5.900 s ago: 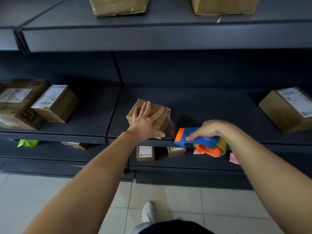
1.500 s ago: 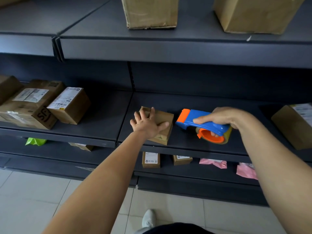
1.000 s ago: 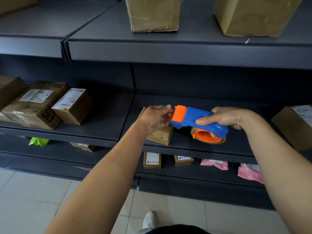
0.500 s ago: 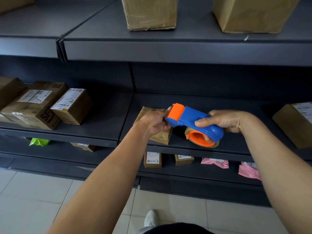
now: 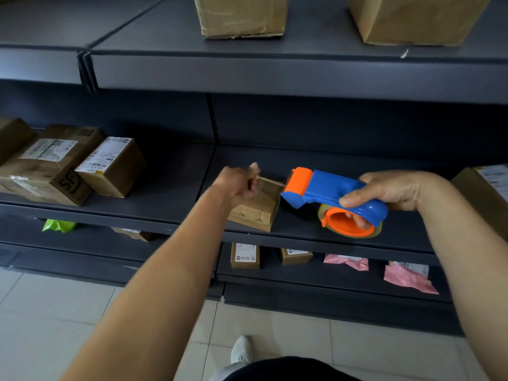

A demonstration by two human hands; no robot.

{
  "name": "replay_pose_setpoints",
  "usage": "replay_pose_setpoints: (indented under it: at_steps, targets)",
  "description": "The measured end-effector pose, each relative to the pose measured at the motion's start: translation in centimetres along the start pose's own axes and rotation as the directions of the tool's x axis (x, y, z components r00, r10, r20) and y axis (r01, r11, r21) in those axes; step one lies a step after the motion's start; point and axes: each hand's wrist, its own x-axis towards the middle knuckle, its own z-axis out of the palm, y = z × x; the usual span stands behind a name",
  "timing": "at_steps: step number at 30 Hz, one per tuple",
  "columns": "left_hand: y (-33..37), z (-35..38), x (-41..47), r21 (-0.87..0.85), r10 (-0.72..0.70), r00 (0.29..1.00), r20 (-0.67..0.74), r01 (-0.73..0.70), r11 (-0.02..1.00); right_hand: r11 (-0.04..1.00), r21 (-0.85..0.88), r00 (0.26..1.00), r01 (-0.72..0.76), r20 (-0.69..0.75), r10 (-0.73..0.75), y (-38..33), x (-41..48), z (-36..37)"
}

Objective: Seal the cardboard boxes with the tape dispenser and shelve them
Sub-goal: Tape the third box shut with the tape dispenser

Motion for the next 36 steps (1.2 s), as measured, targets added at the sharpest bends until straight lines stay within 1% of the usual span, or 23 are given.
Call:
replay_pose_setpoints:
  at_steps: [2, 3, 5, 6, 8, 10, 12, 15, 18, 19, 21, 22, 25, 28, 31, 36]
  targets:
    - [0.1, -0.4, 0.3, 0.027, 0.004, 1.0, 0.0, -0.004, 1.0, 0.998, -0.031, 0.999, -0.047, 0.001, 0.047, 0.3, -0.5, -0.3]
    - [0.0, -0.4, 0.2, 0.008, -0.011, 1.0, 0.015, 0.011, 1.0, 0.997, -0.04, 0.998, -0.069, -0.007, 0.069, 0.4, -0.5, -0.4]
    - [-0.4, -0.4, 0.0, -0.005, -0.043, 0.998, 0.047, 0.043, 0.999, 0.992, -0.073, 0.994, -0.102, -0.045, 0.098, 0.5, -0.5, -0.6]
    - [-0.6, -0.5, -0.2, 0.021, -0.051, 0.997, 0.056, 0.05, 0.999, 0.989, -0.088, 0.992, -0.115, -0.062, 0.11, 0.5, -0.5, -0.7]
    - [-0.7, -0.8, -0.3, 0.111, -0.033, 0.997, 0.065, 0.026, 0.993, 0.983, -0.105, 0.986, -0.152, -0.082, 0.143, 0.5, -0.4, -0.7]
    - [-0.7, -0.6, -0.6, 0.267, 0.037, 0.997, 0.067, -0.054, 0.962, 0.977, -0.122, 0.982, -0.174, -0.095, 0.163, 0.4, -0.2, -0.5]
    - [-0.8, -0.4, -0.6, 0.434, 0.14, 0.99, 0.03, -0.139, 0.89, 0.969, -0.154, 0.976, -0.191, -0.133, 0.172, 0.2, 0.3, -0.3]
    - [-0.9, -0.6, 0.0, 0.607, 0.272, 0.962, -0.004, -0.213, 0.766, 0.957, -0.179, 0.963, -0.228, -0.188, 0.194, -0.2, 1.0, -0.2]
    - [-1.2, -0.7, 0.6, 0.751, 0.342, 0.939, -0.025, -0.208, 0.626, 0.942, -0.216, 0.953, -0.257, -0.218, 0.21, -0.5, 1.7, -0.2]
    - [-1.4, -0.6, 0.9, 0.766, 0.355, 0.934, -0.043, -0.198, 0.612, 0.936, -0.228, 0.949, -0.268, -0.23, 0.216, -0.6, 2.0, -0.2]
    - [-1.5, -0.4, 1.1, 0.766, 0.378, 0.923, -0.074, -0.19, 0.614, 0.928, -0.236, 0.941, -0.288, -0.25, 0.228, -0.6, 2.5, -0.1]
    - [-1.6, -0.2, 1.0, 0.78, 0.404, 0.911, -0.08, -0.195, 0.595, 0.927, -0.231, 0.937, -0.297, -0.256, 0.236, -0.6, 2.8, -0.1]
    - [-1.9, 0.1, 0.9, 0.815, 0.47, 0.88, -0.071, -0.22, 0.536, 0.917, -0.232, 0.927, -0.323, -0.274, 0.257, -0.6, 3.7, 0.2]
    - [-2.4, 0.3, 1.0, 0.839, 0.495, 0.867, -0.056, -0.228, 0.494, 0.911, -0.244, 0.923, -0.333, -0.281, 0.262, -0.3, 4.5, 0.5]
    - [-2.5, 0.1, 1.1, 0.868, 0.512, 0.858, -0.041, -0.223, 0.444, 0.921, -0.213, 0.925, -0.325, -0.273, 0.263, -0.1, 4.5, 0.6]
    - [-2.2, -0.2, 1.3, 0.848, 0.484, 0.872, -0.068, -0.205, 0.489, 0.923, -0.193, 0.922, -0.332, -0.273, 0.274, 0.0, 4.4, 0.8]
